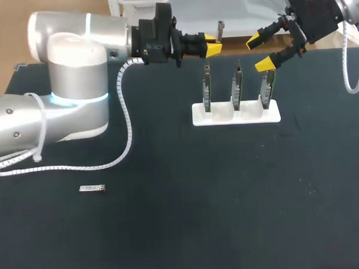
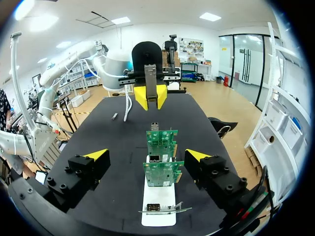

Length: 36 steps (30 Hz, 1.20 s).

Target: Pick up the optical module with the left hand, and insert it into the network port with the right hand.

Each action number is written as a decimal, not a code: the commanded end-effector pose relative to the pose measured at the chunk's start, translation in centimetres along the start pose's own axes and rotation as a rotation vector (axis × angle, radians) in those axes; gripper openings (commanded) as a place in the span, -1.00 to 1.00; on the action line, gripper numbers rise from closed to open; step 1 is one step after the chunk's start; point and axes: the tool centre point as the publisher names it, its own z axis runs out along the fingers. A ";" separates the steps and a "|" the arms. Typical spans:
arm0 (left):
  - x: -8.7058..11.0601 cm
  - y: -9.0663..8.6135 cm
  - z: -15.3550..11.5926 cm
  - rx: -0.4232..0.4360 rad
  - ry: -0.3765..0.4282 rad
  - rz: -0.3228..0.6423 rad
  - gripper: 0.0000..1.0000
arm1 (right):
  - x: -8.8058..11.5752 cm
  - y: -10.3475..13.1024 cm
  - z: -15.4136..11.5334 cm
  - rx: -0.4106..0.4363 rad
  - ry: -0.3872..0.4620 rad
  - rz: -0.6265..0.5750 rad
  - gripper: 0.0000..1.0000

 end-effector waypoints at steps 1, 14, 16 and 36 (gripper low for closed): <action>0.2 0.9 0.9 0.029 -0.004 0.007 -1.00 | 0.0 0.2 0.0 0.005 0.000 -0.001 1.00; 0.0 2.2 2.5 0.121 0.007 0.010 -1.00 | 0.0 0.2 0.0 0.005 0.000 -0.001 1.00; 0.1 2.1 2.7 0.131 0.006 0.007 -1.00 | 0.0 0.2 0.0 0.005 0.000 -0.001 1.00; 0.7 0.3 4.0 0.096 -0.007 -0.021 -1.00 | 0.0 0.2 0.0 0.005 0.000 -0.001 1.00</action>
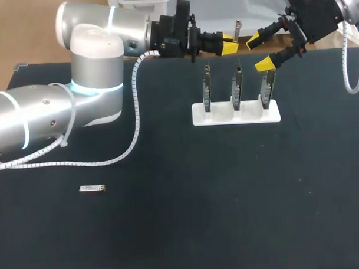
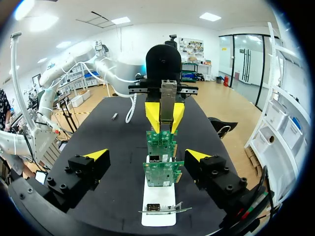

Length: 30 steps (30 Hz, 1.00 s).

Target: Pick up the optical module with the left hand, and insert it into the network port with the right hand.

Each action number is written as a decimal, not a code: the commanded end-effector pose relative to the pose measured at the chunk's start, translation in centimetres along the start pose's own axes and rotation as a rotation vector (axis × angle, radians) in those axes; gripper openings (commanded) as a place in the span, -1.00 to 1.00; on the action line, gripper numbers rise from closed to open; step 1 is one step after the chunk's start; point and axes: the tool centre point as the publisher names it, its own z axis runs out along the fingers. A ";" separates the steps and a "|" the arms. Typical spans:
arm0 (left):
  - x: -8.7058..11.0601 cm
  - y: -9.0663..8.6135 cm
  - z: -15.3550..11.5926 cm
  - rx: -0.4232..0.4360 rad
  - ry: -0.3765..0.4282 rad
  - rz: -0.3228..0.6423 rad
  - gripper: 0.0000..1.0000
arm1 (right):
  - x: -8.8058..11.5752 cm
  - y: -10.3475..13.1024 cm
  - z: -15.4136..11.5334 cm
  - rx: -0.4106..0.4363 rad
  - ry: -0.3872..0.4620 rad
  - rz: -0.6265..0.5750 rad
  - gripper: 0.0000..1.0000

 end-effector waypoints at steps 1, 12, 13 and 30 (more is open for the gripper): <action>0.1 -1.0 0.1 -0.043 0.003 0.000 -1.00 | 0.0 0.2 0.0 0.005 0.000 -0.001 1.00; 0.6 -1.9 0.2 -0.081 0.008 -0.017 -1.00 | 0.0 0.2 0.0 0.005 0.000 -0.001 1.00; 0.7 -1.9 0.1 -0.083 0.008 -0.019 -1.00 | 0.0 0.2 0.0 0.005 0.000 -0.001 1.00; 1.6 -1.6 0.7 -0.070 0.013 -0.046 -1.00 | 0.0 0.2 0.0 0.005 0.000 -0.001 1.00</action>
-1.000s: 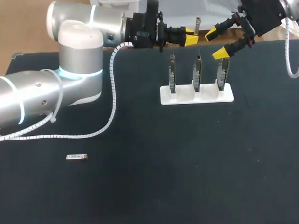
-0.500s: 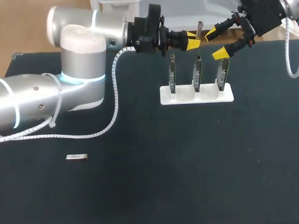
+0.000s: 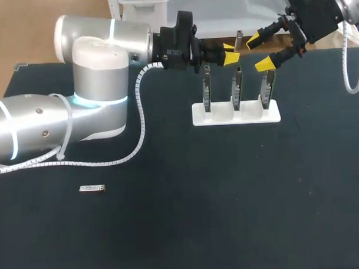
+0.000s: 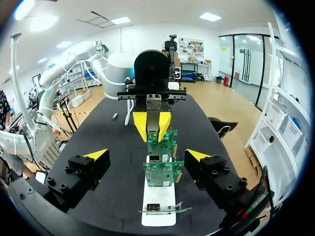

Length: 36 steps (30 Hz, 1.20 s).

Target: Pick up the optical module with the left hand, and insert it into the network port with the right hand.

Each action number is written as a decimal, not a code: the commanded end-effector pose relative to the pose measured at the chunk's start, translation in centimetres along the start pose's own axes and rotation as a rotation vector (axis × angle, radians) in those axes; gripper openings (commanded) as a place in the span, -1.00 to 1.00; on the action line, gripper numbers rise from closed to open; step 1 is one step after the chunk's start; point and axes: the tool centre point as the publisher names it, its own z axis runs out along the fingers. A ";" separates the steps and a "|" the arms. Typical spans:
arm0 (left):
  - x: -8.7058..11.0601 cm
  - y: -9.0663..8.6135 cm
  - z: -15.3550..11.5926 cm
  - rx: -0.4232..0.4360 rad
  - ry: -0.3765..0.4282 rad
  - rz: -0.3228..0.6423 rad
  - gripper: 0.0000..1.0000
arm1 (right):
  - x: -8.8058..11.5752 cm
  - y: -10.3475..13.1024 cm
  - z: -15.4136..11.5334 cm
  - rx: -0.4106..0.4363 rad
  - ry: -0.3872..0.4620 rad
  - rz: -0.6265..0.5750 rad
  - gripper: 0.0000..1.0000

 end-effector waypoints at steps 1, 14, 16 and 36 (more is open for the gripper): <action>0.3 0.1 0.2 0.003 -0.005 -0.005 -1.00 | 0.0 0.2 0.0 0.005 0.000 -0.001 1.00; 0.5 -0.1 0.7 0.023 -0.006 -0.012 -1.00 | 0.0 0.2 0.0 0.005 0.000 -0.001 1.00; 0.5 0.0 0.7 0.021 -0.006 -0.013 -1.00 | 0.0 0.2 0.0 0.005 0.000 -0.001 1.00; 0.8 0.1 1.2 0.042 -0.010 -0.023 -1.00 | 0.0 0.2 0.0 0.005 0.000 -0.001 1.00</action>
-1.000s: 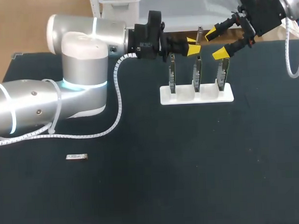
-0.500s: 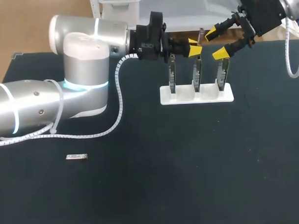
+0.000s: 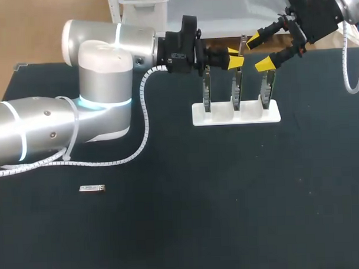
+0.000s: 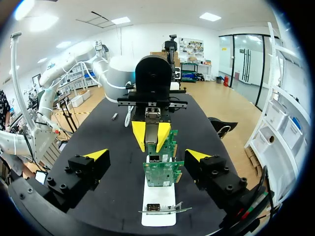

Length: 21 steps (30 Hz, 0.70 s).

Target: Pick up the optical module with the left hand, and insert it into the network port with the right hand.

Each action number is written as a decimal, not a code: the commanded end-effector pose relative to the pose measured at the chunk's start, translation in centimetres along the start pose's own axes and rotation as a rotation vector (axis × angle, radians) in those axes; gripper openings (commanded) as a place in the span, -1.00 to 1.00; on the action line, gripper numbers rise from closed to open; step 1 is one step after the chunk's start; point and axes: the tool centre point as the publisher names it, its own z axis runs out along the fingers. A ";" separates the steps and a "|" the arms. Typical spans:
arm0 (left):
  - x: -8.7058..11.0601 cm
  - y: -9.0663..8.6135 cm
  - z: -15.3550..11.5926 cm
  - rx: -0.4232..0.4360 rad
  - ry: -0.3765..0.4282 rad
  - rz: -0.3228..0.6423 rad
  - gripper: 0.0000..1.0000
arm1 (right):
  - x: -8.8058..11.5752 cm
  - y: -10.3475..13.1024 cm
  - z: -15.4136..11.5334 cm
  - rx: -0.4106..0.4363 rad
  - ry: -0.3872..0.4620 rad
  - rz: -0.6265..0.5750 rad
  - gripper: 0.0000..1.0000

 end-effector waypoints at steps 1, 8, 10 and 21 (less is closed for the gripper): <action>0.0 0.4 0.1 0.005 0.004 -0.001 -1.00 | 0.0 0.2 0.0 0.005 0.000 -0.001 1.00; 0.0 0.4 0.0 0.004 0.007 -0.001 -1.00 | 0.0 0.2 0.0 0.005 0.000 -0.001 1.00; 0.0 0.5 0.0 0.003 0.008 0.000 -1.00 | 0.0 0.2 0.0 0.005 0.000 -0.001 1.00; 0.0 0.6 0.0 0.006 0.012 0.004 -1.00 | 0.0 0.2 0.0 0.005 0.000 -0.001 1.00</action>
